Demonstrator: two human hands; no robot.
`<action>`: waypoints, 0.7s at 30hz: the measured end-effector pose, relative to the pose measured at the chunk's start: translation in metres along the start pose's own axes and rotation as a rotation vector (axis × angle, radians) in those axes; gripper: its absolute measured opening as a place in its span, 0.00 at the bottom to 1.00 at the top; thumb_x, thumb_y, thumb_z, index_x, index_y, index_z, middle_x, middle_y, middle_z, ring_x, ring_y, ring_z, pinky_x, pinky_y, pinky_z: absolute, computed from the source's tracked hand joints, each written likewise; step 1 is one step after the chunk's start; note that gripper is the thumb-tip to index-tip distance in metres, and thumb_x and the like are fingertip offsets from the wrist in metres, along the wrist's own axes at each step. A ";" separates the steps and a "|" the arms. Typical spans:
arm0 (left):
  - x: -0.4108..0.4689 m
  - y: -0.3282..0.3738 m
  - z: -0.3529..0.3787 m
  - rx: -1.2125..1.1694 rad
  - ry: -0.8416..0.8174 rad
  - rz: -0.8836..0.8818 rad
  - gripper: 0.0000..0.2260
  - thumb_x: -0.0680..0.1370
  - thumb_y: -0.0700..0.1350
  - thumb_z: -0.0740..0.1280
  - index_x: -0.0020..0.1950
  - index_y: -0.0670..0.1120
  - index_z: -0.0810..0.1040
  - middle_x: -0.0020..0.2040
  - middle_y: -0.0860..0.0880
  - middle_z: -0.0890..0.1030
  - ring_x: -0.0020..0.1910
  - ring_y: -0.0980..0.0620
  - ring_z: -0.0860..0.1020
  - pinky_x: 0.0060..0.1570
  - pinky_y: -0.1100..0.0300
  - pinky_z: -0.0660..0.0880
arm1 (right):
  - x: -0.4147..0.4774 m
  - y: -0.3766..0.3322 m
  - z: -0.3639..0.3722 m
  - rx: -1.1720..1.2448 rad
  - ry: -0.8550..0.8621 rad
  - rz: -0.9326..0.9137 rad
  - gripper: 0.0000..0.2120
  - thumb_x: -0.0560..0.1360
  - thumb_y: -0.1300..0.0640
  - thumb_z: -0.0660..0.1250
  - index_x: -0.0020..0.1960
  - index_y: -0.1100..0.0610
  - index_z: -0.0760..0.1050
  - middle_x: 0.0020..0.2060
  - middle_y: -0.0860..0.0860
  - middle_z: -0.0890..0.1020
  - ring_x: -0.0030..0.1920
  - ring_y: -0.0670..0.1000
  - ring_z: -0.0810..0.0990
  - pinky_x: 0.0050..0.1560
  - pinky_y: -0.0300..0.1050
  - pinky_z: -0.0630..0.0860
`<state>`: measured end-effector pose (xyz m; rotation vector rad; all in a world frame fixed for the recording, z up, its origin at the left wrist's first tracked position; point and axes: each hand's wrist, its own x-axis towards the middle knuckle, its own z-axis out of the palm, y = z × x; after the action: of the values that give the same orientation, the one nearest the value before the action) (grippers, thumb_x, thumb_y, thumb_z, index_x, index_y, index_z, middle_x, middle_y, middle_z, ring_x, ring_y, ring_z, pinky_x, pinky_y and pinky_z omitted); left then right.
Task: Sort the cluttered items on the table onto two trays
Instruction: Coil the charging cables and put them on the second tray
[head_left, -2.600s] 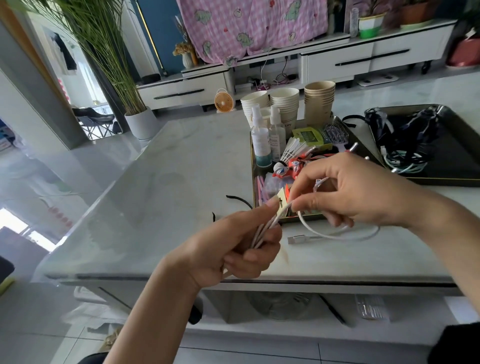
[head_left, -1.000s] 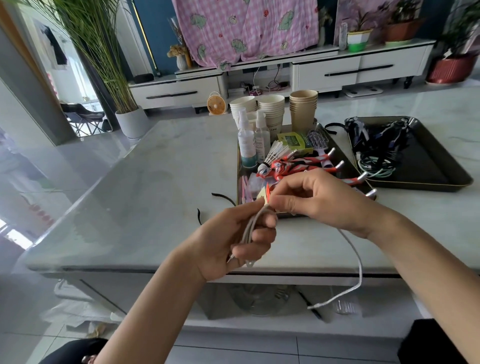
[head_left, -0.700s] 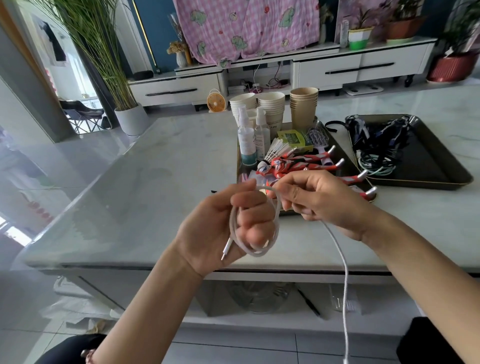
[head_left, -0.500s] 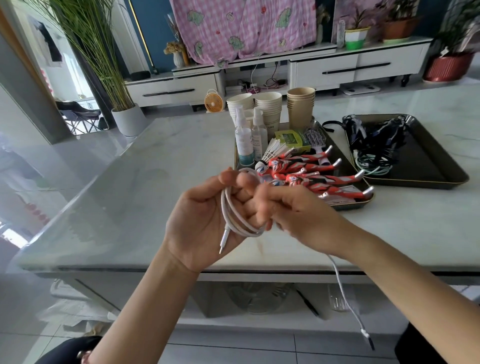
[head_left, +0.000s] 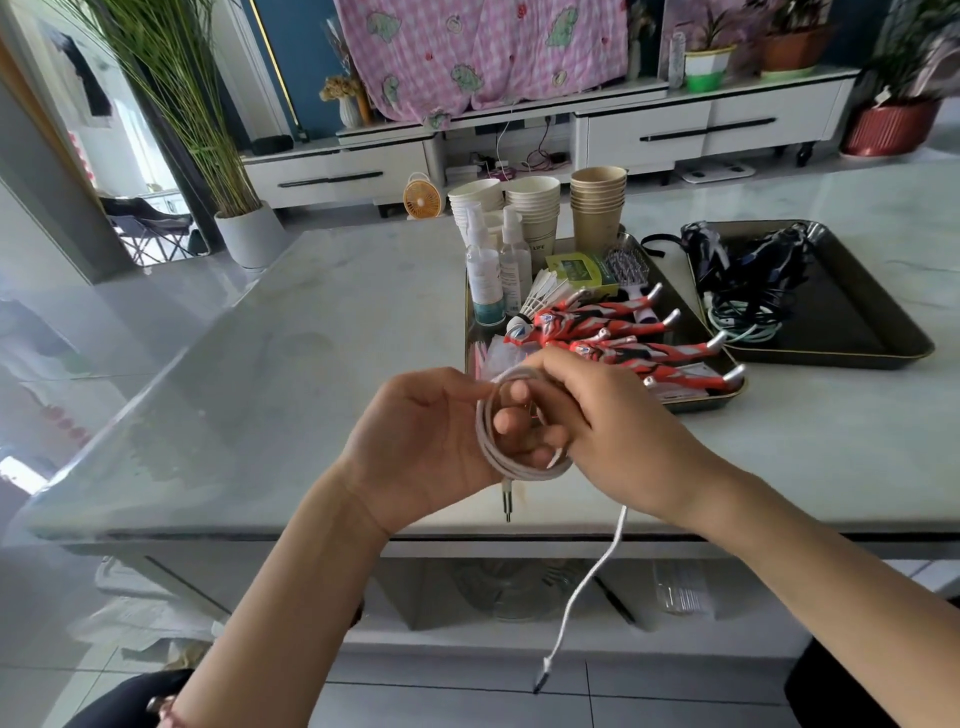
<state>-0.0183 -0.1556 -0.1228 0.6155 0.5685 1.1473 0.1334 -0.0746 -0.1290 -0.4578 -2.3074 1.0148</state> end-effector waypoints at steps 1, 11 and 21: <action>-0.001 0.002 -0.002 0.028 0.003 -0.017 0.11 0.75 0.42 0.62 0.48 0.34 0.77 0.35 0.41 0.79 0.48 0.39 0.80 0.57 0.49 0.74 | -0.001 -0.001 -0.002 -0.102 -0.008 -0.037 0.08 0.80 0.58 0.57 0.53 0.57 0.75 0.38 0.50 0.81 0.36 0.44 0.77 0.37 0.38 0.73; 0.003 -0.008 0.018 0.190 0.311 0.031 0.10 0.75 0.46 0.60 0.37 0.42 0.72 0.18 0.55 0.63 0.16 0.60 0.63 0.32 0.62 0.78 | 0.003 -0.001 -0.012 -0.123 -0.105 -0.017 0.04 0.78 0.59 0.62 0.48 0.55 0.76 0.32 0.42 0.76 0.34 0.41 0.76 0.35 0.34 0.70; 0.014 -0.020 0.013 0.537 0.519 0.190 0.13 0.80 0.45 0.58 0.44 0.36 0.74 0.23 0.51 0.68 0.21 0.57 0.69 0.35 0.60 0.80 | 0.006 0.003 -0.009 0.177 -0.034 0.255 0.08 0.77 0.55 0.63 0.43 0.59 0.75 0.29 0.49 0.76 0.24 0.41 0.71 0.27 0.31 0.67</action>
<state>0.0076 -0.1502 -0.1290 0.8445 1.3119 1.3495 0.1347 -0.0645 -0.1238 -0.6781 -2.2021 1.3457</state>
